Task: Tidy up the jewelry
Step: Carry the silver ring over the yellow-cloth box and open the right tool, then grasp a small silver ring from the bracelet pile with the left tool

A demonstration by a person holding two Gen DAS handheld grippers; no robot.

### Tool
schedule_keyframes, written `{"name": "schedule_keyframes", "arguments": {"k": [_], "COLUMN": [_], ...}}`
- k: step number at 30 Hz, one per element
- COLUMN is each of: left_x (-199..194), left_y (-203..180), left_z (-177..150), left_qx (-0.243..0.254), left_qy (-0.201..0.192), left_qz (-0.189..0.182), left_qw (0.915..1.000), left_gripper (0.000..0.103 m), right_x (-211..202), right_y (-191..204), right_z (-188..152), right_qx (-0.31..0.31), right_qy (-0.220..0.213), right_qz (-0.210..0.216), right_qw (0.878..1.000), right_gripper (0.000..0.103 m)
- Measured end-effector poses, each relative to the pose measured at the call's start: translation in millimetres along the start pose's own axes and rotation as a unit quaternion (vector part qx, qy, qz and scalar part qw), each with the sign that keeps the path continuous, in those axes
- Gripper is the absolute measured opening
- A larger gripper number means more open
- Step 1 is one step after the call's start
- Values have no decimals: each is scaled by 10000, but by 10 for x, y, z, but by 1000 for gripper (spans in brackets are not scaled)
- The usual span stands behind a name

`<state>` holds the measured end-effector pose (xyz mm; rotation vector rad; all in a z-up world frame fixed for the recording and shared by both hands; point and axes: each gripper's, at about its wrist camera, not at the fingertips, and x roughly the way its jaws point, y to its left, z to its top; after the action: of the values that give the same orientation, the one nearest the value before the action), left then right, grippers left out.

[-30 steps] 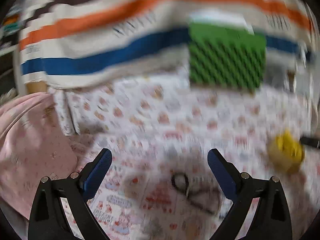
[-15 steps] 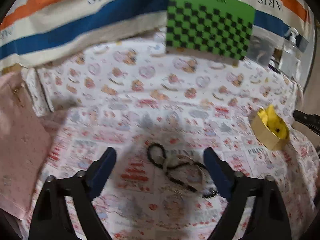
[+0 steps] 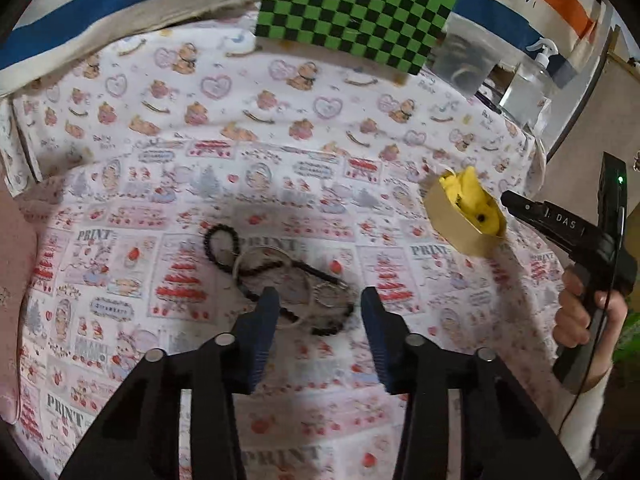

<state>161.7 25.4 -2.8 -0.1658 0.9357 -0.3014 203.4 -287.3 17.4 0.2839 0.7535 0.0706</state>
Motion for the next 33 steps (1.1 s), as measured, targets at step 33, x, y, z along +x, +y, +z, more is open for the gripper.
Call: {"name": "schedule_keyframes", "arguments": {"k": [33], "left_x": [720], "left_y": [-192], "left_z": [86], "left_qx": [-250], "left_qy": [983], "left_qz": [689], "left_qw": [9925], "left_gripper": [28], "right_x": [-89], "right_y": [281], "right_z": [-113], "right_qx": [-459], "right_qy": [-55], "right_qz": [-219], "right_qw": [9987], "right_gripper": [43]}}
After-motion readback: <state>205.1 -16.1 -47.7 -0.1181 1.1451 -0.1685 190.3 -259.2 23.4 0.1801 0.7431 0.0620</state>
